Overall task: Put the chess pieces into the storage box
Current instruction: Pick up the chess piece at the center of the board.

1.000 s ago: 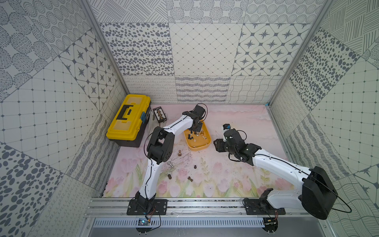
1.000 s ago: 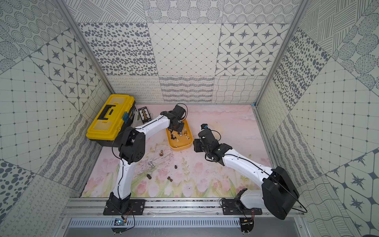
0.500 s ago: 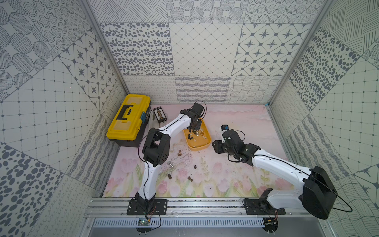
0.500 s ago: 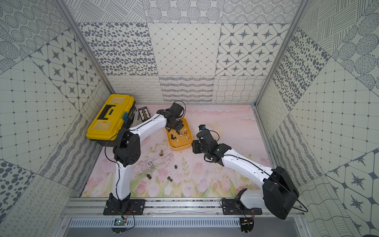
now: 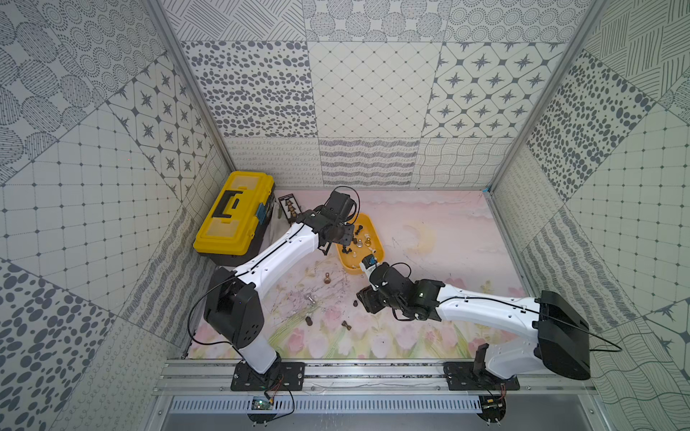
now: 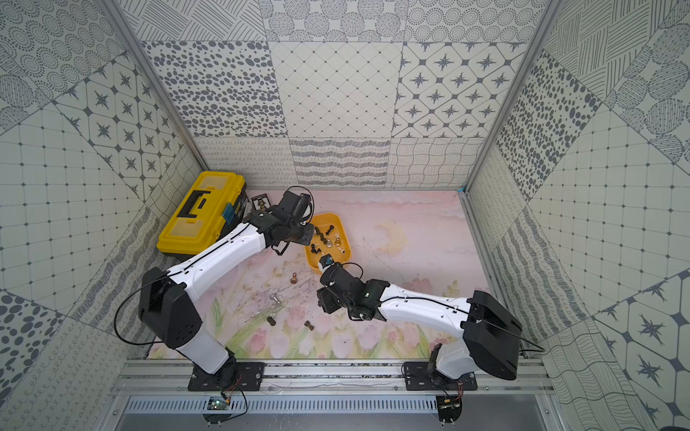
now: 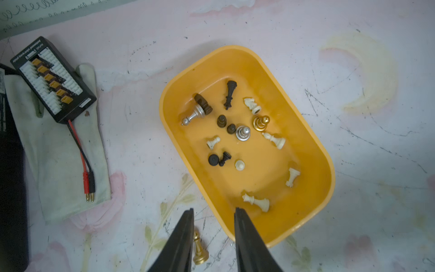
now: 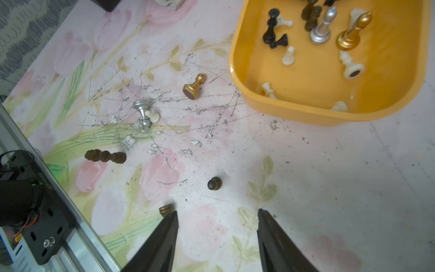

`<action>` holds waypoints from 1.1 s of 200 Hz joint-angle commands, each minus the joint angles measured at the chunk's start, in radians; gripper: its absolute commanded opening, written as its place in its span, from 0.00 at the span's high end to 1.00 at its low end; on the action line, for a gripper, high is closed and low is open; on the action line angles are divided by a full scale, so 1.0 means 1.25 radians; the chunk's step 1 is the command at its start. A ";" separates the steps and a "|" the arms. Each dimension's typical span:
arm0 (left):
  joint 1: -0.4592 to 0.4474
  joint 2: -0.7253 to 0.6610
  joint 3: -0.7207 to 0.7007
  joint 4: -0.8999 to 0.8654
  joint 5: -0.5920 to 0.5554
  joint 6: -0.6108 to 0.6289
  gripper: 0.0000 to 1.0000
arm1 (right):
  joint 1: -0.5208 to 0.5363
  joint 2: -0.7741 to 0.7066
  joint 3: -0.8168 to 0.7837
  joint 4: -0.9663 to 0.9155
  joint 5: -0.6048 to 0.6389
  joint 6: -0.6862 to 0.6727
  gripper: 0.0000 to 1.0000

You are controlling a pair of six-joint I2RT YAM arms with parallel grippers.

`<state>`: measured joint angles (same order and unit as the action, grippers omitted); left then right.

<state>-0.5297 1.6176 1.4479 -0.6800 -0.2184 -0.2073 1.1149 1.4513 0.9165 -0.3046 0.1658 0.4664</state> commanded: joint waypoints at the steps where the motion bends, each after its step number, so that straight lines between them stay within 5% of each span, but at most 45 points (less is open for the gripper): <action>1: -0.003 -0.120 -0.081 -0.001 0.041 -0.044 0.65 | 0.033 0.030 0.045 0.032 -0.002 -0.033 0.38; 90: 0.000 -0.306 -0.211 -0.089 -0.004 -0.031 0.67 | 0.048 0.112 0.061 0.044 -0.027 -0.023 0.46; 133: 0.010 -0.322 -0.263 -0.044 -0.002 -0.046 0.69 | 0.054 0.135 0.064 0.011 -0.037 -0.014 0.55; 220: 0.014 -0.366 -0.313 -0.011 -0.017 -0.055 0.69 | 0.043 0.220 0.126 -0.047 0.022 -0.009 0.54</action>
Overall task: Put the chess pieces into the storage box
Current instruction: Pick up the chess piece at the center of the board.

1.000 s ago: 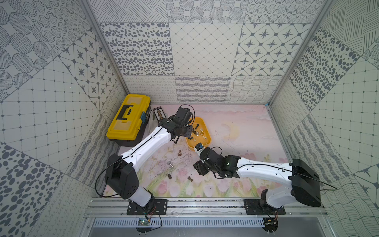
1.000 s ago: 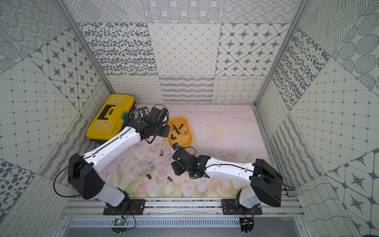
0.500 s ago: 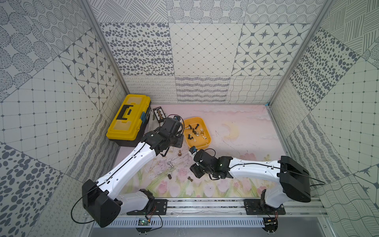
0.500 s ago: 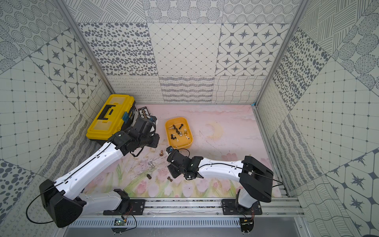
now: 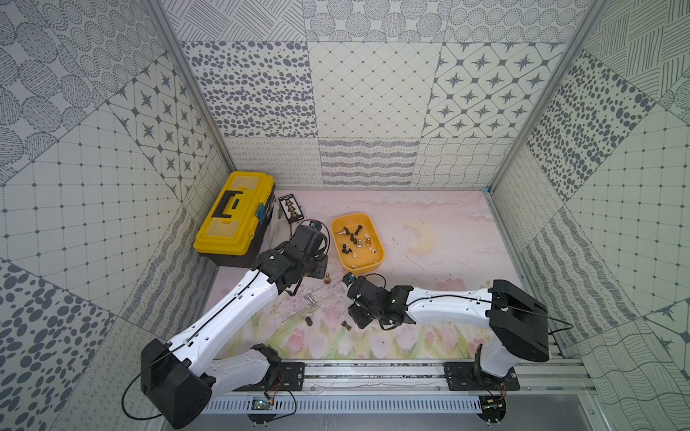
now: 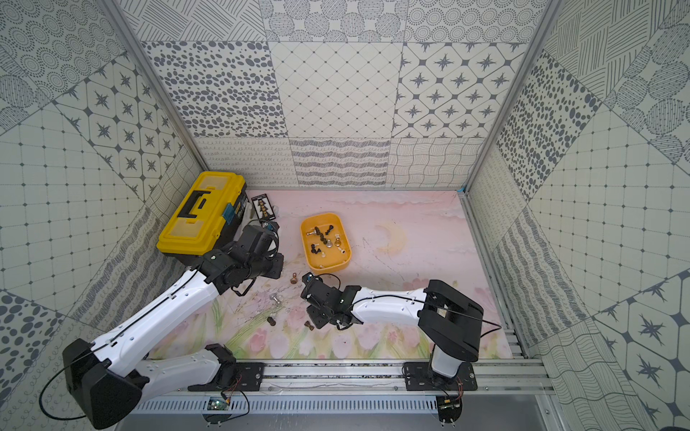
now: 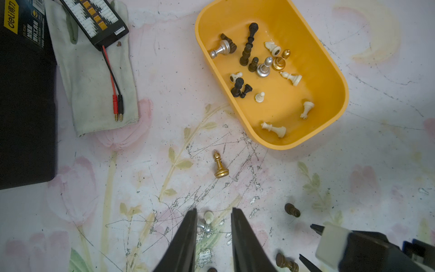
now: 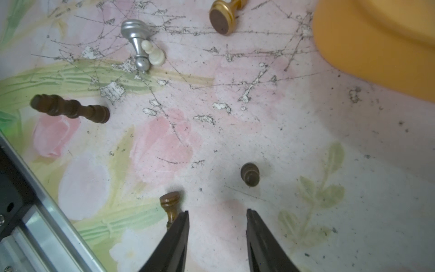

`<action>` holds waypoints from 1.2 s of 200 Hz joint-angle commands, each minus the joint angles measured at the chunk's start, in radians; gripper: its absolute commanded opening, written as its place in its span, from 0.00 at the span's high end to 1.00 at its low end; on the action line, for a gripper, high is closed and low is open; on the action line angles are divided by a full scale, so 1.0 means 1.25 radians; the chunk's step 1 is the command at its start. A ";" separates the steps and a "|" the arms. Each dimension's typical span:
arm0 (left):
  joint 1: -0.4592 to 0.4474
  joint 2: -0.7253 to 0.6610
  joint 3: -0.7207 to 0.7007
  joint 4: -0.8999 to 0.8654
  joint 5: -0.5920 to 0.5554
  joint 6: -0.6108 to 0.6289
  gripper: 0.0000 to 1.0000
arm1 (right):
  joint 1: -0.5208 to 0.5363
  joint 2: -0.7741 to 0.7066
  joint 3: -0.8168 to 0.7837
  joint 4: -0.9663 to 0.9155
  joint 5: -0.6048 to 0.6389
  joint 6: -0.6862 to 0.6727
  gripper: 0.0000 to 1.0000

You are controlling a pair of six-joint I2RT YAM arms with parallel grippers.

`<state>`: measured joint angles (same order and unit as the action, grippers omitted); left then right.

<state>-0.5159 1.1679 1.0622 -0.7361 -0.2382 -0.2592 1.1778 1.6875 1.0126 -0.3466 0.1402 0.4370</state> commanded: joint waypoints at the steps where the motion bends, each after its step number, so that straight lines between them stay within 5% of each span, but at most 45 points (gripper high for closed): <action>1: 0.003 -0.005 -0.004 0.034 -0.001 -0.014 0.69 | -0.009 0.032 0.050 -0.013 0.042 0.016 0.54; 77: 0.004 -0.010 -0.014 0.042 0.000 -0.018 0.70 | -0.054 0.109 0.082 -0.010 0.017 0.051 0.57; 179: 0.003 -0.011 -0.015 0.051 0.021 -0.020 0.70 | -0.053 0.078 0.101 -0.037 0.009 0.038 0.88; 196: 0.004 -0.021 -0.019 0.062 0.029 -0.021 0.70 | -0.056 0.040 0.107 -0.045 0.005 0.032 1.00; 240: 0.004 -0.022 -0.012 0.082 0.016 -0.016 0.70 | -0.150 -0.045 0.130 -0.066 -0.078 0.024 1.00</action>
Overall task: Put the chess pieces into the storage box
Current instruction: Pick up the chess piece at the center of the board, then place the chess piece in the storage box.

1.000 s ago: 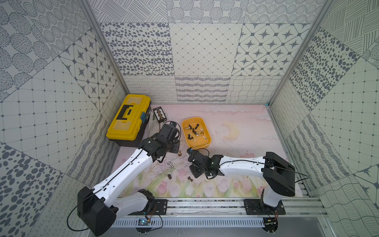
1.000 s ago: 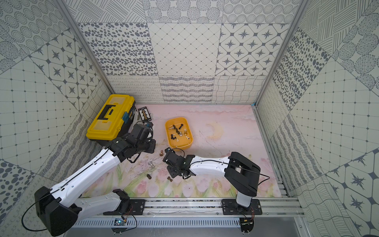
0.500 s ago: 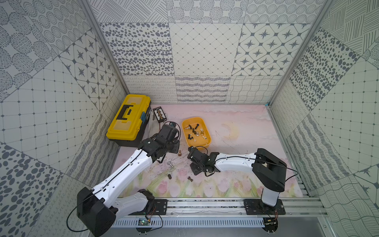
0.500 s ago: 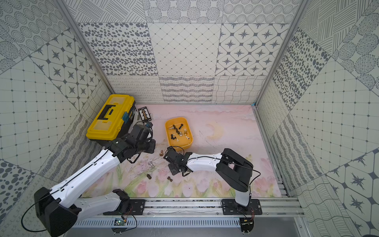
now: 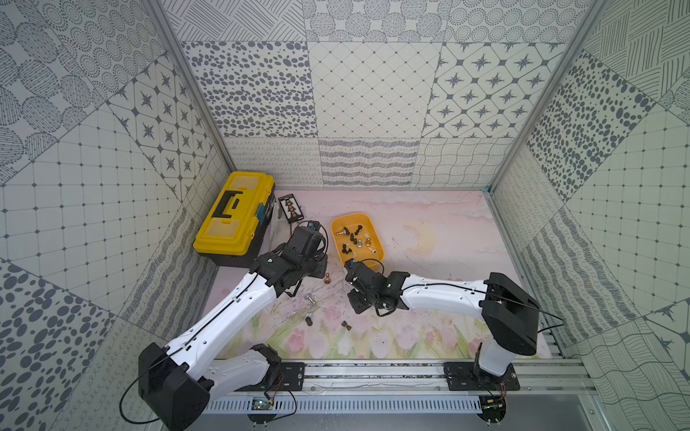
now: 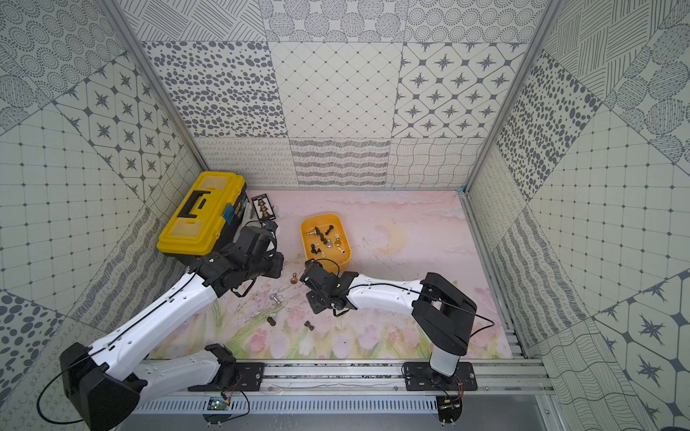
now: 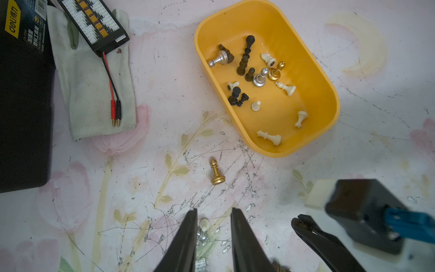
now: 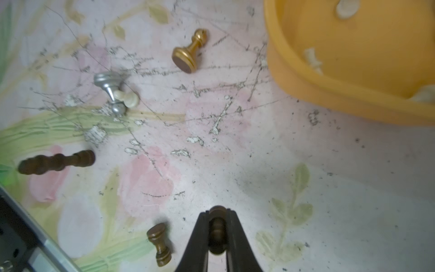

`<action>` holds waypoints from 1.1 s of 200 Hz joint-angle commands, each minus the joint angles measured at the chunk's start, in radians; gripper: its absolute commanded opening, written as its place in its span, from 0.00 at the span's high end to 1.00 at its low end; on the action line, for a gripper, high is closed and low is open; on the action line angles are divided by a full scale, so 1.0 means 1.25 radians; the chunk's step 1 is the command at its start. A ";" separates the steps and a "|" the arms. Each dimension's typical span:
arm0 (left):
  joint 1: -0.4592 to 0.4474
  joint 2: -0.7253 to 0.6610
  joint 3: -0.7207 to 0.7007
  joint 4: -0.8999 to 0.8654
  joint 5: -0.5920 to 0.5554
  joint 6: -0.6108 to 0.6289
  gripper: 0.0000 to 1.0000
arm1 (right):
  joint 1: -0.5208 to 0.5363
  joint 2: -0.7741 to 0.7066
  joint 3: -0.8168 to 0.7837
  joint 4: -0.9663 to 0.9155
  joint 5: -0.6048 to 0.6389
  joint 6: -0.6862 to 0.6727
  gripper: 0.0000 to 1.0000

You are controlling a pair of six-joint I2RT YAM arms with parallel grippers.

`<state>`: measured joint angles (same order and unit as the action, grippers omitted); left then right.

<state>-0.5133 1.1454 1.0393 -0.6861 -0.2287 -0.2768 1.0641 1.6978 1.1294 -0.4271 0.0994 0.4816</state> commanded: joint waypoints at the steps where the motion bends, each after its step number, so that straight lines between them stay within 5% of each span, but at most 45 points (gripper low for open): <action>1: 0.002 -0.003 0.007 0.042 0.009 -0.002 0.70 | -0.061 -0.054 0.038 -0.002 -0.046 -0.012 1.00; 54: 0.002 0.004 -0.002 0.060 0.025 -0.009 0.70 | -0.220 -0.006 0.139 0.004 -0.088 -0.069 1.00; 89: 0.002 0.015 -0.007 0.073 0.043 -0.012 0.70 | -0.294 0.134 0.291 -0.041 -0.084 -0.118 1.00; 155: 0.002 0.011 -0.014 0.083 0.084 -0.020 0.71 | -0.342 0.358 0.487 -0.120 -0.005 -0.188 1.00; 220: 0.002 0.040 -0.010 0.079 0.108 -0.024 0.71 | -0.345 0.432 0.548 -0.141 -0.009 -0.190 1.00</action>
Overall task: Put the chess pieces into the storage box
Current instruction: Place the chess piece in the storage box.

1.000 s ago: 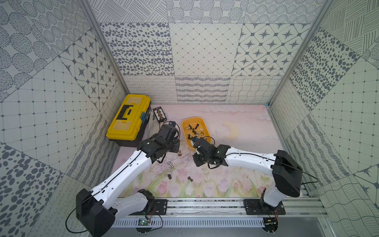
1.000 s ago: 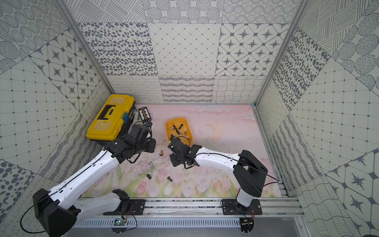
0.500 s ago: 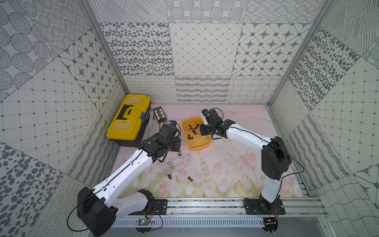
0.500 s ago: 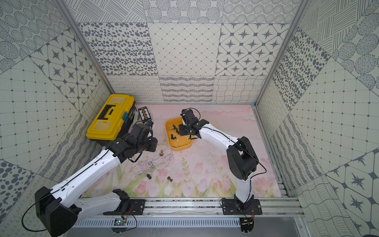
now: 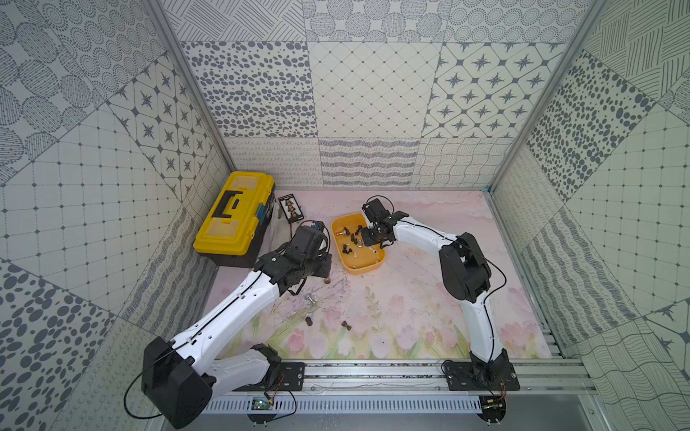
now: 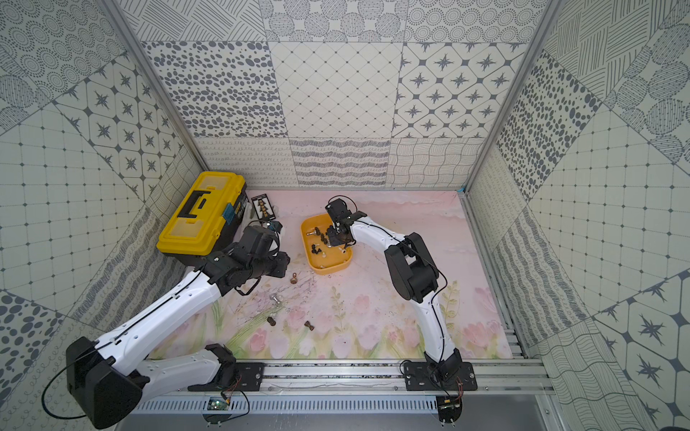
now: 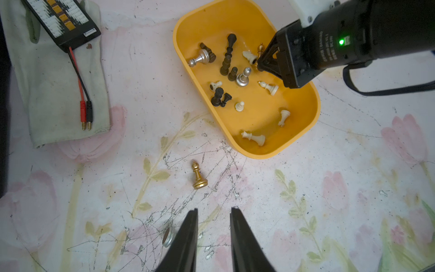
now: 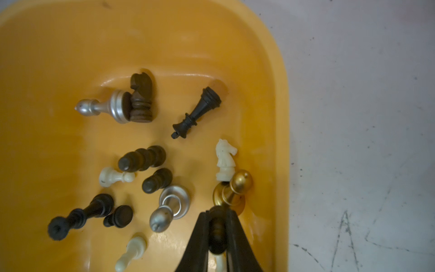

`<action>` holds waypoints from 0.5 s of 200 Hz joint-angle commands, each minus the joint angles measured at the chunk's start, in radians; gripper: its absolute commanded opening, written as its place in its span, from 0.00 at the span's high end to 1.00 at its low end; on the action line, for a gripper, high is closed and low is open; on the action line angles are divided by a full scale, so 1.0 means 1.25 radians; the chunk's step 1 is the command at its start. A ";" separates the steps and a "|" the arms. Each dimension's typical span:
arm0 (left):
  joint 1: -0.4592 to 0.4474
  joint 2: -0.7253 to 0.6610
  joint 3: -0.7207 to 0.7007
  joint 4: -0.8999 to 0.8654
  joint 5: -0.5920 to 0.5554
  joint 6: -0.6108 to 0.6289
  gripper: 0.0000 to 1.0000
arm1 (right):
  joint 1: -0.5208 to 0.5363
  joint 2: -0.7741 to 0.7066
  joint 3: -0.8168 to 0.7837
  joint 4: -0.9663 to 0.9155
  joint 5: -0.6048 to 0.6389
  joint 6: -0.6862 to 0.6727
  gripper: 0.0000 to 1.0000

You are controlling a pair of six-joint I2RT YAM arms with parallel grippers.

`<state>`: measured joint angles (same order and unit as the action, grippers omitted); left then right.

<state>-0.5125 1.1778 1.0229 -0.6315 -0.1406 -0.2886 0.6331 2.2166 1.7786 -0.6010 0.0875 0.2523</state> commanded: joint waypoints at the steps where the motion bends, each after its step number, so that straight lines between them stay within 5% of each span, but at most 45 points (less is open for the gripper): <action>1: 0.001 0.014 0.002 0.036 0.038 -0.015 0.71 | 0.000 0.017 0.029 -0.002 -0.001 -0.007 1.00; 20: 0.001 0.009 0.003 0.036 0.034 -0.015 0.71 | 0.002 0.012 0.032 0.000 -0.004 -0.001 1.00; 48: 0.002 0.004 0.008 0.030 0.024 -0.014 0.70 | 0.006 -0.015 0.033 -0.007 -0.006 0.001 0.76; 100: 0.000 0.017 0.039 -0.076 0.035 -0.040 0.68 | 0.021 -0.165 -0.040 0.030 -0.045 0.024 0.70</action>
<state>-0.5125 1.1866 1.0439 -0.6422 -0.1226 -0.3004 0.6472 2.1540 1.7535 -0.6125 0.0666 0.2584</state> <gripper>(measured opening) 0.319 0.296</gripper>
